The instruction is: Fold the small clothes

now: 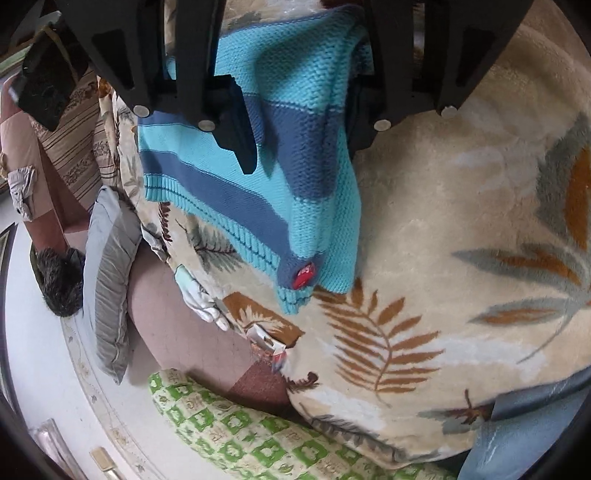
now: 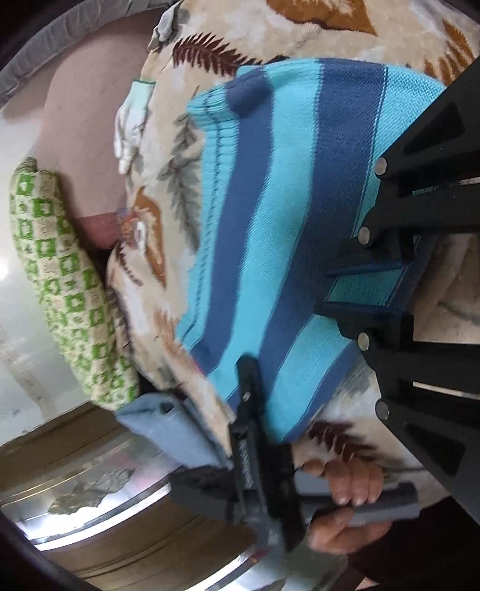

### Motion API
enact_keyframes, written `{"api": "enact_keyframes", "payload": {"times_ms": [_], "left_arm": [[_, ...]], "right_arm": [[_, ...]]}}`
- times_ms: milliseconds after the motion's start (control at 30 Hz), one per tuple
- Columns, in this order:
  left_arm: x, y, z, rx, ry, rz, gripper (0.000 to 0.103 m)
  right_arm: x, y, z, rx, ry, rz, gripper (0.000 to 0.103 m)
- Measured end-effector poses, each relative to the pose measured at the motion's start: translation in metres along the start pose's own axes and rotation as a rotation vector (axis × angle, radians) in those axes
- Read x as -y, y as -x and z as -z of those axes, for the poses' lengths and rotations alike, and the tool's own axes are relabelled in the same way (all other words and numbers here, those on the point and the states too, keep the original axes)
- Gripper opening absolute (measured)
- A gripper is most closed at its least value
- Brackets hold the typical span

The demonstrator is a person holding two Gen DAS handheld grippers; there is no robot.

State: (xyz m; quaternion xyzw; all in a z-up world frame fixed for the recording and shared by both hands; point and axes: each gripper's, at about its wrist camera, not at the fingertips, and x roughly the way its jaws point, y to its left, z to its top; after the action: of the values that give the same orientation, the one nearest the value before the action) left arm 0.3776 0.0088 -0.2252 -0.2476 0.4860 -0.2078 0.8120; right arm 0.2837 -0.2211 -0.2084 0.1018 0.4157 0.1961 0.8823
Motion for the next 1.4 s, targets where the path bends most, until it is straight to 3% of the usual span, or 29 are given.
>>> {"api": "enact_keyframes", "payload": {"times_ms": [100,200,367,467,600,667,900,1067,1133,1200,1233,1300,1400], "left_arm": [[0.008,0.006,-0.001,0.028,-0.037,-0.009,0.028],[0.016,0.012,-0.001,0.050,-0.063,0.014,0.025],[0.037,0.024,0.001,0.076,-0.125,0.017,0.024],[0.055,0.031,0.004,0.090,-0.139,0.000,0.024],[0.089,0.035,0.009,0.103,-0.154,-0.020,0.023],[0.112,0.034,0.013,0.103,-0.173,-0.031,0.023],[0.203,-0.002,0.038,0.056,-0.280,-0.137,0.023],[0.246,-0.065,0.076,-0.028,-0.343,-0.222,0.023],[0.250,-0.082,0.088,-0.054,-0.327,-0.191,0.029],[0.251,-0.084,0.093,-0.044,-0.302,-0.116,0.049],[0.253,-0.079,0.094,-0.044,-0.303,-0.090,0.054],[0.255,-0.066,0.092,-0.035,-0.316,-0.057,0.057],[0.252,-0.031,0.087,0.009,-0.325,0.011,0.060]], "right_arm": [[-0.010,-0.001,0.000,0.014,0.026,-0.047,0.016],[-0.017,-0.026,0.013,-0.084,0.057,-0.041,0.017],[-0.016,-0.017,0.013,-0.076,0.053,-0.047,0.016],[0.005,0.010,0.010,-0.026,-0.022,-0.042,0.016],[0.049,0.046,0.003,0.040,-0.091,0.101,0.017],[0.077,0.060,0.004,0.062,-0.187,0.091,0.017],[0.133,0.097,-0.004,0.139,-0.383,0.055,0.017],[0.167,0.121,-0.004,0.181,-0.444,0.116,0.017],[0.182,0.127,-0.003,0.190,-0.474,0.109,0.017],[0.192,0.134,0.000,0.191,-0.493,0.112,0.017],[0.195,0.136,0.001,0.190,-0.488,0.124,0.017],[0.197,0.140,0.000,0.194,-0.469,0.146,0.017],[0.197,0.141,-0.003,0.207,-0.454,0.112,0.017]]}}
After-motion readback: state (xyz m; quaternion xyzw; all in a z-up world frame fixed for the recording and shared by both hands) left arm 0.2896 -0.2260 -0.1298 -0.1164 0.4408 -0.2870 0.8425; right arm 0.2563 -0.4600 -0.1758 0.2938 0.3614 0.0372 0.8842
